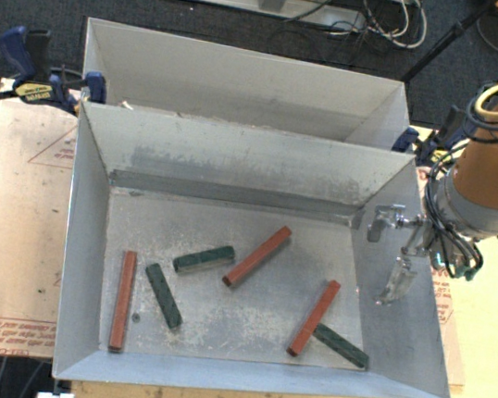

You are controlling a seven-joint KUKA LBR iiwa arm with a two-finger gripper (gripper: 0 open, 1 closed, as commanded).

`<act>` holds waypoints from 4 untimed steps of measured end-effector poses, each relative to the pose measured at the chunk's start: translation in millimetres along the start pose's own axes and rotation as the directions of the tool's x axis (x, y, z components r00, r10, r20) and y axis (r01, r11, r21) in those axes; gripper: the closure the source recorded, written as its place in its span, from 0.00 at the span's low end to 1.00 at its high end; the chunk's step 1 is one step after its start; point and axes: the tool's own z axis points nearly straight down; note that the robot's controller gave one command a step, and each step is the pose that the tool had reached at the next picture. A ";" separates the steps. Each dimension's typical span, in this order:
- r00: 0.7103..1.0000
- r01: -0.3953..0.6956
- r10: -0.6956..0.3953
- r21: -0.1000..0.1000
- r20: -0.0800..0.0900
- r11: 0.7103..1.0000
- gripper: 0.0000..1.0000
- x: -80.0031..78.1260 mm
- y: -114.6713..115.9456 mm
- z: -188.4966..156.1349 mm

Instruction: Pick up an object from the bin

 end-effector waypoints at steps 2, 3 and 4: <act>1.000 -0.010 0.010 0.002 0.011 1.000 0.00 28.7 3.6 63.7; 0.993 0.116 -0.116 -0.001 -0.001 0.993 0.00 66.0 5.4 71.2; 0.997 -0.083 0.083 0.000 0.008 0.997 0.00 67.9 -0.7 92.0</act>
Offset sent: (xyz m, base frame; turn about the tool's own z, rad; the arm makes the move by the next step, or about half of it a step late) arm -0.0703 0.0072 -0.1524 0.0306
